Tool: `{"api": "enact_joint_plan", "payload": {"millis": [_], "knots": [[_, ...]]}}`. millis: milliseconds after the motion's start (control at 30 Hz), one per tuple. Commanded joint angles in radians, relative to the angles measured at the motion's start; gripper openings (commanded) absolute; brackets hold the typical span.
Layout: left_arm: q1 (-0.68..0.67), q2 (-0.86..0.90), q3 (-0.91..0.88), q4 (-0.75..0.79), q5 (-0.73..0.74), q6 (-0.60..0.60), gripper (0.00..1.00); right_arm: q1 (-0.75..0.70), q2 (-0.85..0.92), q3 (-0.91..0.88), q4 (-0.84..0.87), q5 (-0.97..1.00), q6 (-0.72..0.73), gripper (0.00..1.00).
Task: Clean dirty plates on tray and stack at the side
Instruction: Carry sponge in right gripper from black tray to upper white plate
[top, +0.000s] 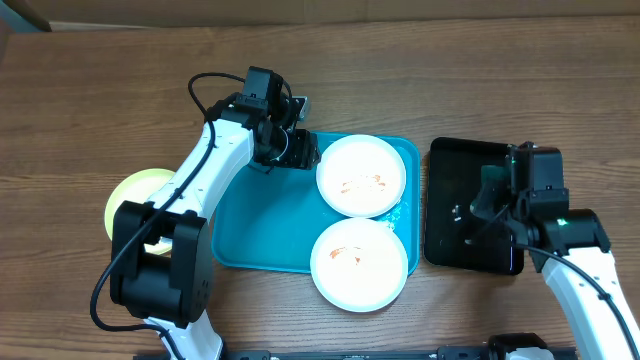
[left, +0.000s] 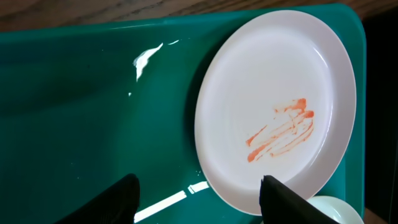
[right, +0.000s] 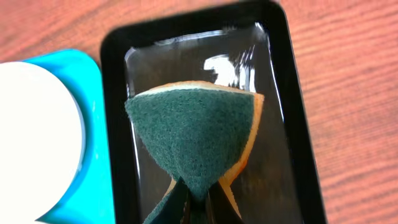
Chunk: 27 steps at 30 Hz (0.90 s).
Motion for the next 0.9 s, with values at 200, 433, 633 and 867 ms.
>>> {"api": "enact_joint_plan", "payload": {"millis": [200, 433, 633, 867], "knots": [[-0.016, 0.016, -0.006, 0.037, -0.009, -0.013, 0.65, 0.005, 0.078, -0.003, 0.021, -0.053, -0.013, 0.04], [-0.037, 0.081, -0.006, 0.051, -0.007, -0.011, 0.63, 0.005, 0.113, -0.003, 0.005, -0.054, -0.013, 0.04], [-0.07, 0.168, -0.006, 0.066, -0.008, -0.012, 0.64, 0.005, 0.113, -0.003, 0.003, -0.069, -0.013, 0.04], [-0.085, 0.213, -0.006, 0.071, -0.013, -0.011, 0.4, 0.005, 0.113, -0.003, 0.0, -0.072, -0.013, 0.04]]}}
